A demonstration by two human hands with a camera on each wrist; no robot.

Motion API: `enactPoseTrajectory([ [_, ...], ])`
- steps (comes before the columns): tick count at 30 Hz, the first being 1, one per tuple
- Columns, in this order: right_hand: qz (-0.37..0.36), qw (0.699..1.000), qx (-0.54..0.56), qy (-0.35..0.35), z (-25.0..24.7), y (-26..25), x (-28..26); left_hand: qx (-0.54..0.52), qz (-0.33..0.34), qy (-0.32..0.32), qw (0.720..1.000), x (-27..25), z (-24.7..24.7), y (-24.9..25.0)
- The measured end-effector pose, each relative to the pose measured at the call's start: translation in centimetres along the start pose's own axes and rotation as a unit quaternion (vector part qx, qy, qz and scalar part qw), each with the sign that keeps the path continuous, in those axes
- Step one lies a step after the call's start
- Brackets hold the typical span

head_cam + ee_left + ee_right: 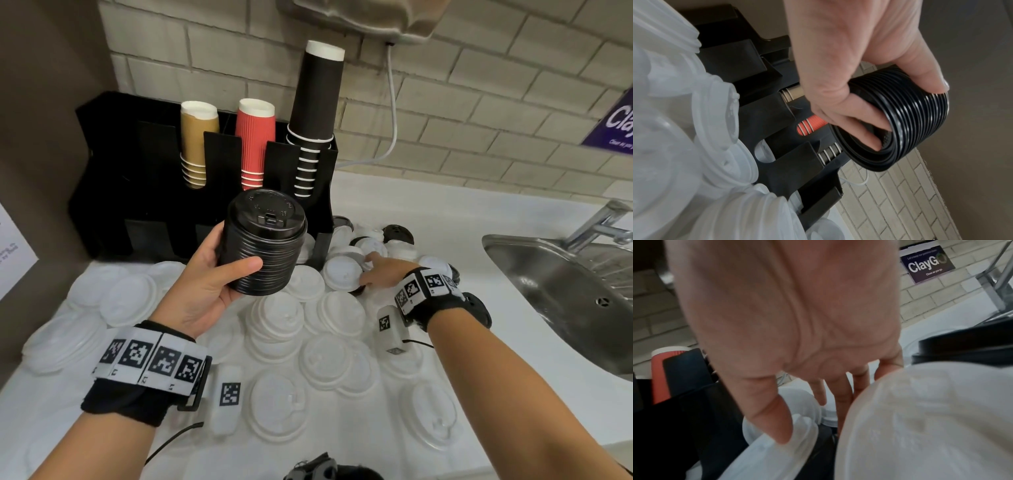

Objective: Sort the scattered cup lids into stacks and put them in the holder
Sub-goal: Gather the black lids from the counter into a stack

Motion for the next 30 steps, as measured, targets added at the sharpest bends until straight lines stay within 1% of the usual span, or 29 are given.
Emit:
enactPoseTrajectory([
  [5, -0.015, 0.993, 0.113, 0.027, -1.2, 0.0, 0.7, 0.002, 0.002, 0.002, 1.0, 0.0, -0.2, 0.0],
  [7, -0.025, 0.989, 0.145, 0.024, -1.4, -0.1, 0.9, 0.0, 0.002, 0.001, 1.0, -0.1, -0.2, -0.1],
  [10, -0.039, 0.969, 0.244, 0.015, -1.1, -0.6, 1.4, 0.007, 0.001, -0.003, 1.0, -0.1, -0.1, -0.2],
  [12, -0.054, 0.944, 0.325, 0.023, -1.1, -1.1, 1.7, 0.009, 0.003, -0.002, 1.0, -0.1, 0.0, -0.2],
  [15, -0.085, 0.906, 0.414, 0.007, -1.3, -1.7, 1.5, 0.006, 0.007, 0.002, 1.0, -0.2, -0.1, 0.0],
  [18, -0.104, 0.866, 0.488, 0.027, -2.1, -1.7, 0.5, 0.008, 0.007, 0.006, 1.0, -0.3, -0.2, 0.1],
  [20, -0.115, 0.843, 0.524, 0.041, -3.1, -1.5, -0.4, 0.008, 0.006, 0.009, 1.0, -0.4, -0.2, 0.1],
  [22, -0.13, 0.829, 0.54, 0.06, -4.4, -1.2, -1.5, 0.007, 0.004, 0.011, 1.0, -0.3, -0.2, 0.1],
  [25, -0.165, 0.813, 0.546, 0.119, -6.4, -1.0, -3.3, 0.005, -0.002, 0.01, 1.0, 0.0, 0.1, -0.2],
  [26, -0.184, 0.799, 0.556, 0.139, -7.0, -1.2, -4.1, 0.004, -0.005, 0.01, 1.0, 0.1, 0.3, -0.4],
  [28, -0.226, 0.756, 0.596, 0.151, -7.8, -2.0, -5.7, 0.001, -0.015, 0.009, 1.0, 0.3, 0.7, -0.8],
  [29, -0.25, 0.73, 0.621, 0.135, -7.9, -2.7, -6.6, 0.001, -0.019, 0.009, 1.0, 0.3, 1.0, -1.1],
  [30, -0.279, 0.705, 0.644, 0.102, -7.9, -3.6, -7.6, 0.002, -0.021, 0.007, 1.0, 0.4, 1.3, -1.3],
])
Point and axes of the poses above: each hand's wrist, its own x-axis towards the middle knuckle, its own z-axis out of the palm, y = z × x, the point moved 5 cm from there along x, towards the middle knuckle, and after that the axes turned 3 degrees about x, right-handed, at the moved point
